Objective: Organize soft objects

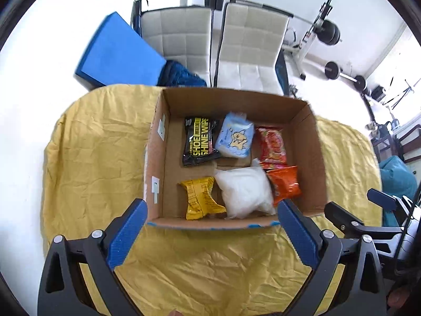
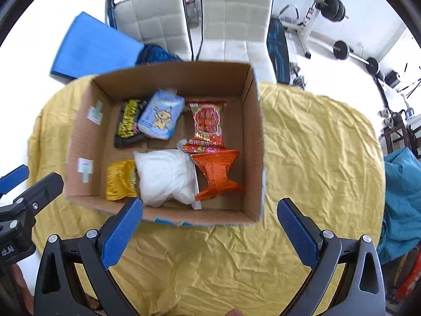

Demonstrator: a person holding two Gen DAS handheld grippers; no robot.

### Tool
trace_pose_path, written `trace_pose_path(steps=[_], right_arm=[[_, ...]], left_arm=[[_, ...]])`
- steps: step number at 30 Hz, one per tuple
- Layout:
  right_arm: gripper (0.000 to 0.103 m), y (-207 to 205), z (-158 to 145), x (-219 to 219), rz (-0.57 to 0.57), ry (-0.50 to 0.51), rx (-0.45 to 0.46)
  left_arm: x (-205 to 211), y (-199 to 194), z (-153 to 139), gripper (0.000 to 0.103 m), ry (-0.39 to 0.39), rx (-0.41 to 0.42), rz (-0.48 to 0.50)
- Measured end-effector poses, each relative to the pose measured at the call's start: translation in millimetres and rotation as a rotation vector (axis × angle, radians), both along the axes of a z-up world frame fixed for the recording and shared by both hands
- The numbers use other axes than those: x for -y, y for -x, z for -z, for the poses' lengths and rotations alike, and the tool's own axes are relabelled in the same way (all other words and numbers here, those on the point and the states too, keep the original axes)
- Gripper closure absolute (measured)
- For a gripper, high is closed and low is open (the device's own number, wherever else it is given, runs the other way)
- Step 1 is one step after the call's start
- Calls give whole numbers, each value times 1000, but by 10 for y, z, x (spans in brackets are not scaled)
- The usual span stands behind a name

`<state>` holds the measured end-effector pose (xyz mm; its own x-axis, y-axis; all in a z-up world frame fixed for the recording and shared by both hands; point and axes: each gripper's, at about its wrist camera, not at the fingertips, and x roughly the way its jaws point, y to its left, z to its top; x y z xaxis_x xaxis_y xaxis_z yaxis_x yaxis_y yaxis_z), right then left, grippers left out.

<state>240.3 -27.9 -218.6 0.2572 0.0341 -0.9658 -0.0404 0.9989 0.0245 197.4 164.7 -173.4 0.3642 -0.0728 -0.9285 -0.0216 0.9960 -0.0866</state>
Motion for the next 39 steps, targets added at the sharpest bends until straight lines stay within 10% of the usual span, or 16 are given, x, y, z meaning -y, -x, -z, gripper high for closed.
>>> trace_pose_path(steps=[18, 39], right_arm=[[0, 1211, -1566, 204, -17, -61, 214], [0, 1819, -2339, 339, 5, -26, 354]], left_arm=[[104, 1041, -1216, 2, 4, 146, -25], [253, 1418, -1730, 2, -13, 236, -2]])
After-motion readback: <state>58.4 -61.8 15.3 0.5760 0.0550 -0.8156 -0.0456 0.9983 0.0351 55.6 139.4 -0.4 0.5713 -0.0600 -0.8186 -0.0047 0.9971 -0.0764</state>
